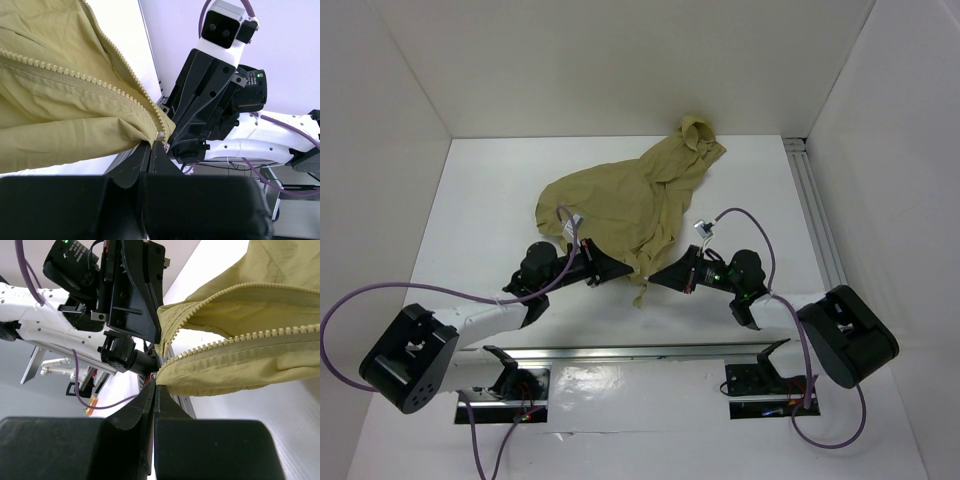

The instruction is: Zip up the jacket

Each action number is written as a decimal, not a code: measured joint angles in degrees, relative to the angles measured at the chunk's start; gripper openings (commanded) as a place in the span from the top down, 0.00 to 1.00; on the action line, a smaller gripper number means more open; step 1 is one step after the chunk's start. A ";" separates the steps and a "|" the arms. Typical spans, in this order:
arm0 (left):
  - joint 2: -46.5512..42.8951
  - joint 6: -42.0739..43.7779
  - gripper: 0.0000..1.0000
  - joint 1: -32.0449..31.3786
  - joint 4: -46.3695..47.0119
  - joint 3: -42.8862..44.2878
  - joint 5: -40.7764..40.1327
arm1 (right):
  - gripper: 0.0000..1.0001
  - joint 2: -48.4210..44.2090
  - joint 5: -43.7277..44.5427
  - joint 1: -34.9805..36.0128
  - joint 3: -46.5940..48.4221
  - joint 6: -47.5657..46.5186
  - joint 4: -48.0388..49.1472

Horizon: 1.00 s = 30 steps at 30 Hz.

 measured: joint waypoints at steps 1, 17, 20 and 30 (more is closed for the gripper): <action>0.00 -0.15 1.00 -0.20 0.22 -0.15 -0.02 | 1.00 0.15 0.00 0.20 0.00 0.00 0.11; 0.24 -1.75 1.00 -0.46 2.45 -1.09 -0.07 | 1.00 3.02 0.00 0.72 1.44 1.14 2.91; 0.24 -1.97 1.00 -0.46 2.56 -1.09 -0.07 | 1.00 3.58 -0.02 0.76 1.88 1.27 2.99; 0.24 -2.95 1.00 -0.46 2.93 -1.09 -0.07 | 1.00 4.63 -0.04 1.16 1.92 1.29 3.26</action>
